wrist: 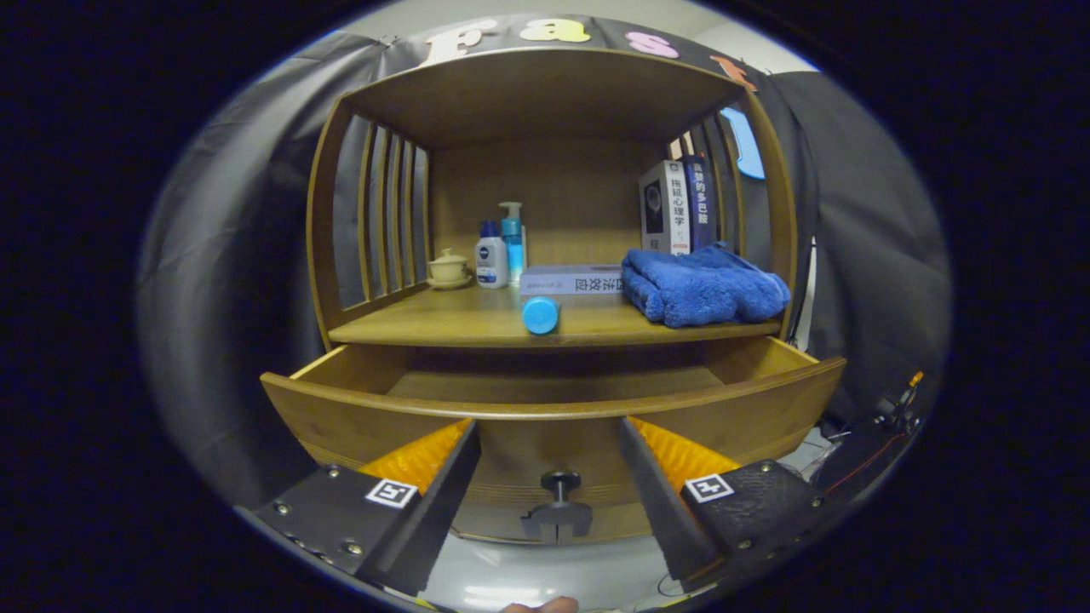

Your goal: Pull open the drawer, take out the items inside it, and place them on the countertop above the cabinet.

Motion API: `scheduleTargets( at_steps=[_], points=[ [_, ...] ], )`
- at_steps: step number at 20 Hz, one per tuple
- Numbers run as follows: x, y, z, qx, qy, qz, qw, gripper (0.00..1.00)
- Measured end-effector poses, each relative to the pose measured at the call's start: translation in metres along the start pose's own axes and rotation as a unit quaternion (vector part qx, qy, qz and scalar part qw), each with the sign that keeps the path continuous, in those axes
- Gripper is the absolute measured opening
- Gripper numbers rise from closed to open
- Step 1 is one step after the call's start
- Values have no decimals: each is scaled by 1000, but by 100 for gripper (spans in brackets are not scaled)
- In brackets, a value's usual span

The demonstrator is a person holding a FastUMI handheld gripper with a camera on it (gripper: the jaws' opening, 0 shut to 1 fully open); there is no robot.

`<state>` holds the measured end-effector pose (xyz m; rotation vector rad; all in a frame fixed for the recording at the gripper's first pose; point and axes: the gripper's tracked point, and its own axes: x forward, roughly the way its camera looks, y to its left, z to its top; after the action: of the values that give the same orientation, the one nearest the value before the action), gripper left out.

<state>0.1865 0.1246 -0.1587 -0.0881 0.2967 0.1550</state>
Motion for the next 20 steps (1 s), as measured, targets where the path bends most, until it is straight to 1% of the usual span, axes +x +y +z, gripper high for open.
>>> scheduleTargets(
  at_steps=[4, 11, 16, 20],
  points=[
    [24, 0, 8, 15, -3, 9, 1000, 99],
    [64, -1, 16, 7, 3, 14, 1000, 99],
    [85, -7, 22, 28, 0, 6, 1000, 99],
    [88, -12, 22, 37, -4, -1, 999, 99]
  ],
)
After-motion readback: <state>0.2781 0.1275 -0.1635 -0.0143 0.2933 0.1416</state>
